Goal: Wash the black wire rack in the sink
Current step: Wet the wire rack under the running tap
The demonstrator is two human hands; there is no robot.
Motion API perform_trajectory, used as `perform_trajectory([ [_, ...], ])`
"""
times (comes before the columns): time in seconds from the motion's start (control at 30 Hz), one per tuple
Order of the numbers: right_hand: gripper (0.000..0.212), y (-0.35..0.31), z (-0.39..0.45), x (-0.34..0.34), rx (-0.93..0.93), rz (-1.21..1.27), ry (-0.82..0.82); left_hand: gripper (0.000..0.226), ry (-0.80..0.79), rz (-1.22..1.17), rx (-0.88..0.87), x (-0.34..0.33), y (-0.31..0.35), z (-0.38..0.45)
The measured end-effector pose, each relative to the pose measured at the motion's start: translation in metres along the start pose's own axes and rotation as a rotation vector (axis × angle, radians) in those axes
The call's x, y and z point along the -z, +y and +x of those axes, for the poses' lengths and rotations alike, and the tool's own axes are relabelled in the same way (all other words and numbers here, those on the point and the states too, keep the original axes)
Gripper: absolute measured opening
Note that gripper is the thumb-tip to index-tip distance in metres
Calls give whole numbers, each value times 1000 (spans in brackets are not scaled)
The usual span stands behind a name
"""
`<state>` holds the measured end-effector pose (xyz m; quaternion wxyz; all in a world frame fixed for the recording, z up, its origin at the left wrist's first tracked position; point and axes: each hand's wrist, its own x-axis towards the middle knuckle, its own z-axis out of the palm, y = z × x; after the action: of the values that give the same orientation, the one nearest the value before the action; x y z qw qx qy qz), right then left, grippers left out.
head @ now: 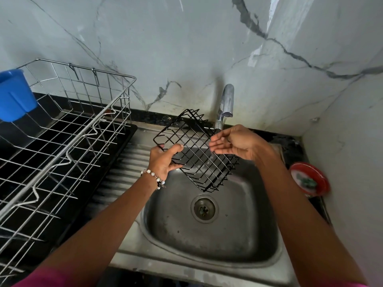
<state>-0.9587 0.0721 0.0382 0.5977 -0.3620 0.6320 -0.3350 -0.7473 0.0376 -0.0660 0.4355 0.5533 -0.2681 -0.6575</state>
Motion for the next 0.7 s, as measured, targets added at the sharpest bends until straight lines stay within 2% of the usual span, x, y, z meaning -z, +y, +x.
perform_trajectory([
  [0.1, 24, 2, 3, 8, 36, 62, 187, 77, -4, -59, 35, 3, 1, -1],
  [0.17, 23, 2, 4, 11, 85, 96, 230, 65, -18, -101, 49, 5, 1, 0],
  [0.23, 24, 2, 3, 9, 103, 111, 174, 56, -20, -124, 49, 5, 1, -2],
  [0.37, 31, 4, 1, 5, 22, 58, -13, 68, -14, -136, 44, 7, 1, -1],
  [0.43, 28, 4, 3, 4, -4, 46, 46, 71, -9, -132, 40, 9, 1, -1],
  [0.53, 25, 4, 9, 6, 60, 13, 198, 76, 1, -132, 36, 13, 1, 1],
  [0.63, 31, 3, 8, 6, 49, 56, 85, 80, 33, -142, 26, 15, 2, 1],
  [0.7, 30, 3, 7, 5, 29, 70, 94, 76, 58, -137, 14, 15, 1, 1],
])
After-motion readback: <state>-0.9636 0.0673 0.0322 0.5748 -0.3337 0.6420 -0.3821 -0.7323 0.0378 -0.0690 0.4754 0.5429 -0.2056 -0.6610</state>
